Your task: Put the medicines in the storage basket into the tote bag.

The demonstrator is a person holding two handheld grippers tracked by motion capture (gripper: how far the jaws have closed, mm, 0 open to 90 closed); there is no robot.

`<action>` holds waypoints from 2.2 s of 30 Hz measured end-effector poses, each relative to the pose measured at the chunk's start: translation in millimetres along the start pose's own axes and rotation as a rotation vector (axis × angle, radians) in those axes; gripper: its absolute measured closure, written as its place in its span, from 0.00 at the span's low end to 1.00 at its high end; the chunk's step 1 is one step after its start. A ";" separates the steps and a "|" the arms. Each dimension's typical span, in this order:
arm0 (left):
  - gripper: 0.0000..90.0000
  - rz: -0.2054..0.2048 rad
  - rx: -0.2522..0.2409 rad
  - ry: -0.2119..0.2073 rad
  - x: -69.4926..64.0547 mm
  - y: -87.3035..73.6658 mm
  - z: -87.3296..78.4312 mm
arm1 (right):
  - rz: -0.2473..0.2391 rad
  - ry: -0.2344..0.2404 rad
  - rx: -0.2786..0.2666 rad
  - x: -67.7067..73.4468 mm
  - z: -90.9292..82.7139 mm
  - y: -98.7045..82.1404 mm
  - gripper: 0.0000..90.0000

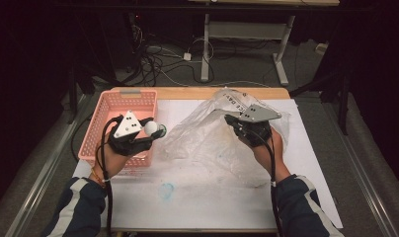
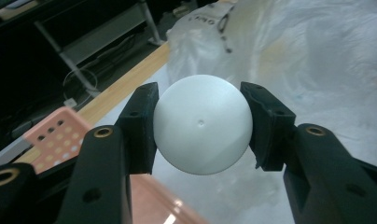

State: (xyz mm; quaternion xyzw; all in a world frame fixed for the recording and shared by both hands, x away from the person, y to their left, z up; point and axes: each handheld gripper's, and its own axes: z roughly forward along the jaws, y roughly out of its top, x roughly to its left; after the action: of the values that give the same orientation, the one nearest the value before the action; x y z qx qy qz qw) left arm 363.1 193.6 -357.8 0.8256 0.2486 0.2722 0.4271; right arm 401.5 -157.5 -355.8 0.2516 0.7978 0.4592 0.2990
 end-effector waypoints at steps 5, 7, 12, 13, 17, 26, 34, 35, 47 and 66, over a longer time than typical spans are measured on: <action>0.54 0.072 -0.029 -0.053 -30.6 14.5 2.0 | -0.016 0.008 0.001 4.9 -1.4 1.3 1.00; 0.54 0.090 -0.029 -0.055 -36.2 16.6 2.4 | -0.017 0.010 0.001 5.9 -2.0 1.9 1.00; 0.54 0.140 -0.029 -0.106 -61.3 22.6 14.5 | -0.026 0.019 -0.005 9.6 -4.5 4.8 1.00; 0.54 0.148 -0.026 -0.116 -65.6 23.3 18.7 | -0.025 0.019 -0.005 10.1 -4.7 4.9 1.00; 0.54 0.151 -0.004 -0.152 -78.8 22.5 41.4 | -0.023 0.024 -0.005 11.8 -5.1 5.2 1.00; 0.54 0.184 0.076 -0.182 -101.8 17.3 98.4 | -0.006 0.069 -0.026 16.8 -8.3 9.6 1.00; 0.54 0.209 0.143 -0.171 -113.1 10.8 147.3 | -0.001 0.070 -0.023 16.1 -9.4 8.8 1.00; 0.54 0.210 0.152 -0.163 -113.9 10.2 153.0 | -0.002 0.063 -0.022 14.8 -9.9 8.3 1.00; 0.52 0.149 0.142 -0.131 -111.3 15.3 181.3 | 0.006 0.055 -0.019 8.9 -11.7 6.1 1.00; 0.35 0.200 0.072 -0.148 -126.4 20.5 139.1 | 0.013 0.038 -0.003 2.2 -10.6 1.3 1.00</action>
State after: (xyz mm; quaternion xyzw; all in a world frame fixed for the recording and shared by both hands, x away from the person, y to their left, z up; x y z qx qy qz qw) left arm 366.8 22.6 -438.3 0.8789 0.1426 0.2426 0.3852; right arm 392.6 -161.6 -350.9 0.2474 0.8011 0.4669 0.2812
